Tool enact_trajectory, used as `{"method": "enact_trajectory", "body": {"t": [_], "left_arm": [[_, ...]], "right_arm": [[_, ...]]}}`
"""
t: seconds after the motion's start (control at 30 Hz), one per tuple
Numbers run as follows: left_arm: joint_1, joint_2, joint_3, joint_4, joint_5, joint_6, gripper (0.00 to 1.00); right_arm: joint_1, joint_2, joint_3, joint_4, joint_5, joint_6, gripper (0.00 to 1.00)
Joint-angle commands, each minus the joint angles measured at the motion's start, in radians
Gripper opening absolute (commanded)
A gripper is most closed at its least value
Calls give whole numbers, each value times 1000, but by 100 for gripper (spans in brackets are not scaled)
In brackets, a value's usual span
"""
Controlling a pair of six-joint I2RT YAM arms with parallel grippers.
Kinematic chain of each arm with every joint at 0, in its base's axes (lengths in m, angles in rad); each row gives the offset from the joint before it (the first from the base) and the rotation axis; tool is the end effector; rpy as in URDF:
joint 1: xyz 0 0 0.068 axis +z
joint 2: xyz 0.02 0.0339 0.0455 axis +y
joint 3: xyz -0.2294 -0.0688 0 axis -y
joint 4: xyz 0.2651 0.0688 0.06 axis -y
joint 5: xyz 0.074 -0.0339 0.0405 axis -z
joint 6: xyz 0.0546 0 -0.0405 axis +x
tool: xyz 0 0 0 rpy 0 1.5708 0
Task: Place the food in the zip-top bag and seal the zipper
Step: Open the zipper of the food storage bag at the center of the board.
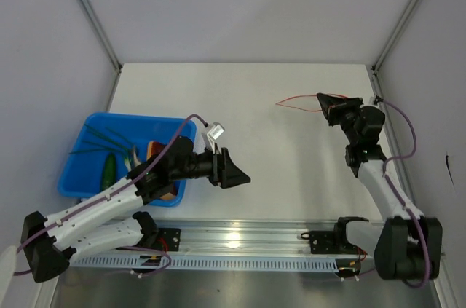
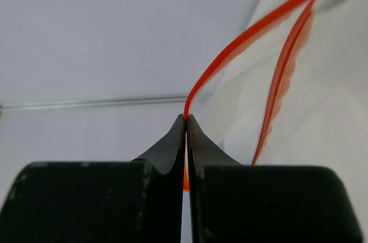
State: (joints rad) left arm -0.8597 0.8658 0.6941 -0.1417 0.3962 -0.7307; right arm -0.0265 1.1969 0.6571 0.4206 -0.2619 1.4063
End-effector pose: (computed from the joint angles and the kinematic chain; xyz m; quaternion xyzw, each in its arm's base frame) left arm 0.1545 -0.2116 0.2637 0.1666 0.7839 -0.5231 0.2900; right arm 0.3206 0.0056 0.2272 0.4216 0.6162 0.4942 0.4454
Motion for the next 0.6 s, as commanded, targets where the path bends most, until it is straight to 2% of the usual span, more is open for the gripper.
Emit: {"method": "enact_trajectory", "body": {"t": [0.0,0.2,0.4,0.57], "left_arm": [[-61,42,50,119,-88,-30,66],[-104,145,22,302,-63,-156,72],[-144,254,51,361,-36,-268,68],[-186,323,82,349,-91,-300,65]], "right_arm": [[88,-182,-4,-241,177,0,0],[174,-402,-20,-428,246,-36,0],[214,-569,-65,-566,262,-81,0],[221,-671,-91,-652,292,-119,0]]}}
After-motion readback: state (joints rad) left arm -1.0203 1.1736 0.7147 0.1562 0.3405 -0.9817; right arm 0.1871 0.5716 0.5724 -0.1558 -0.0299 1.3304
